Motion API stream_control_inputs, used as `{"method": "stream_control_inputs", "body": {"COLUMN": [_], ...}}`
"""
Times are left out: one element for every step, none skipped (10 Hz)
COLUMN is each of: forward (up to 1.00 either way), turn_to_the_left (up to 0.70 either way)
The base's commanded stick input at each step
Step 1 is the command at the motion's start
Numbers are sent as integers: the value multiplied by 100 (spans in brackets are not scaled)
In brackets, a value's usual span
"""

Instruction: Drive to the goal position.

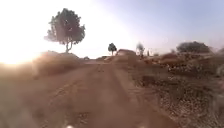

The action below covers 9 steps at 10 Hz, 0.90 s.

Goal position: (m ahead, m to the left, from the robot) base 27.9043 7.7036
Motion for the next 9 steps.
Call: {"method": "stream_control_inputs", "body": {"forward": [70, 70, 70, 70, 70, 70, 70, 70, 70], "turn_to_the_left": [0, 0, 0, 0, 0, 0, 0, 0, 0]}}
